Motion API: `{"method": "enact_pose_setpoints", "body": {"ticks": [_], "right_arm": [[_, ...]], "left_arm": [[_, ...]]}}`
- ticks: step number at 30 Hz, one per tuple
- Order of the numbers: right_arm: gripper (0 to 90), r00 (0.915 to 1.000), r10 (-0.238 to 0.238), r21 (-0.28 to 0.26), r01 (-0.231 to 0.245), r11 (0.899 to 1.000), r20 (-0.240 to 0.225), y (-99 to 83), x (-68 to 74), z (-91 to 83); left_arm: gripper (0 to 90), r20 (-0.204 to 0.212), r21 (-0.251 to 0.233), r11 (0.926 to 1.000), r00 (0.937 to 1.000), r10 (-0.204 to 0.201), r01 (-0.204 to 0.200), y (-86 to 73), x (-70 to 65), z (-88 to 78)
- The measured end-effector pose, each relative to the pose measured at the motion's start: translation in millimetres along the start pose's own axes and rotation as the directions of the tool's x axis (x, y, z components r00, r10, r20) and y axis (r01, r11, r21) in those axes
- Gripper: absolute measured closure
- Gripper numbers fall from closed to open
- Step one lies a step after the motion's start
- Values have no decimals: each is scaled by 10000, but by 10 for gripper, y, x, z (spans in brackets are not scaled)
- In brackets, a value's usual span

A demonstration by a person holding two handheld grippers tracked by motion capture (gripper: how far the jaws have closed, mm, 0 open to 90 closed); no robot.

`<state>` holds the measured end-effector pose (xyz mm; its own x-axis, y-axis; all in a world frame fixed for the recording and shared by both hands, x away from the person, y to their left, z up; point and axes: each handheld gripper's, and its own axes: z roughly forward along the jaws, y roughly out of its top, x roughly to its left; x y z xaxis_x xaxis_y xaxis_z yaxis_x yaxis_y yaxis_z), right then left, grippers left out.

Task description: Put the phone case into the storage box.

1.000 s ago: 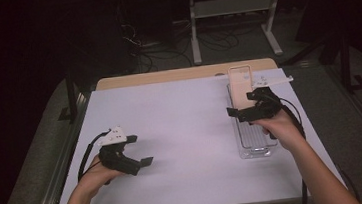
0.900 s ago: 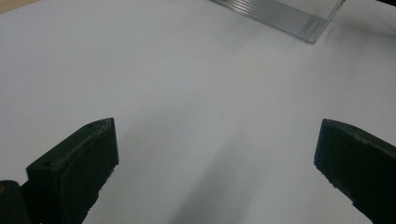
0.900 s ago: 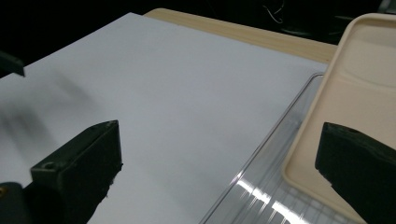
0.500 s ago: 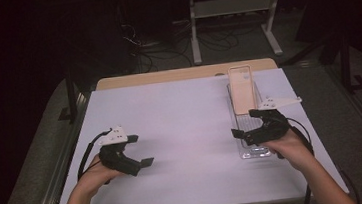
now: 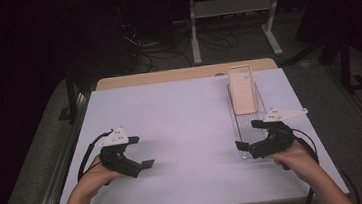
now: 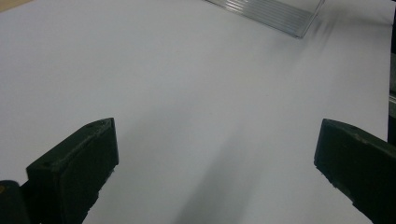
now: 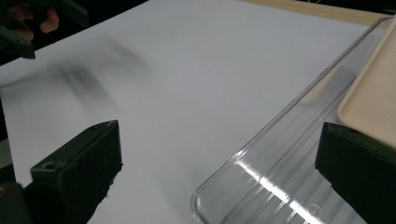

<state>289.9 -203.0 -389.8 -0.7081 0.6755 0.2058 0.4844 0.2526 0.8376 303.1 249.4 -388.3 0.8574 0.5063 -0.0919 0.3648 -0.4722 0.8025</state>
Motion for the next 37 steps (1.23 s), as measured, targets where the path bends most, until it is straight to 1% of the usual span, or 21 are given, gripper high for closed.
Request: {"method": "enact_pose_setpoints", "body": {"ticks": [4,8,13,17,18,19,21,30,31,35,37], "right_arm": [[1,10000,38,80,-37,10000,-52,-45,16,-11],[1,9999,-11,166,13,9999,-135,-79,-2,-19],[1,9997,107,320,-100,9994,-230,-97,-13,-3],[1,9996,54,374,-44,9993,-268,-110,-24,9],[1,9996,60,342,-50,9994,-293,-110,-27,7],[1,9995,68,333,-58,9994,-307,-110,-29,6],[1,9995,89,353,-78,9993,-307,-109,-30,5],[1,9996,100,392,-90,9992,-256,-109,-25,8],[1,9996,79,399,-69,9992,-254,-109,-24,8],[1,9997,88,442,-78,9990,-236,-108,-21,7],[1,9997,90,458,-79,9989,-230,-107,-22,8]], "left_arm": [[0,25,12,10000,10000,9,-10,1,-1,1],[0,69,11,10000,10000,-3,3,0,0,2],[0,104,-22,10000,9999,-45,45,2,-2,-2],[0,126,50,10000,9999,42,-43,0,-5,5],[0,132,79,9999,9998,121,-122,4,-3,5],[0,142,80,9999,9998,106,-107,3,-5,6],[0,155,47,10000,9999,48,-49,3,-13,8],[0,174,21,10000,9998,77,-77,3,-18,10],[0,186,6,10000,9998,10,-10,1,-25,13],[0,197,84,9999,9997,134,-136,1,-23,14],[0,205,49,10000,9998,39,-40,-6,-29,24]]}}
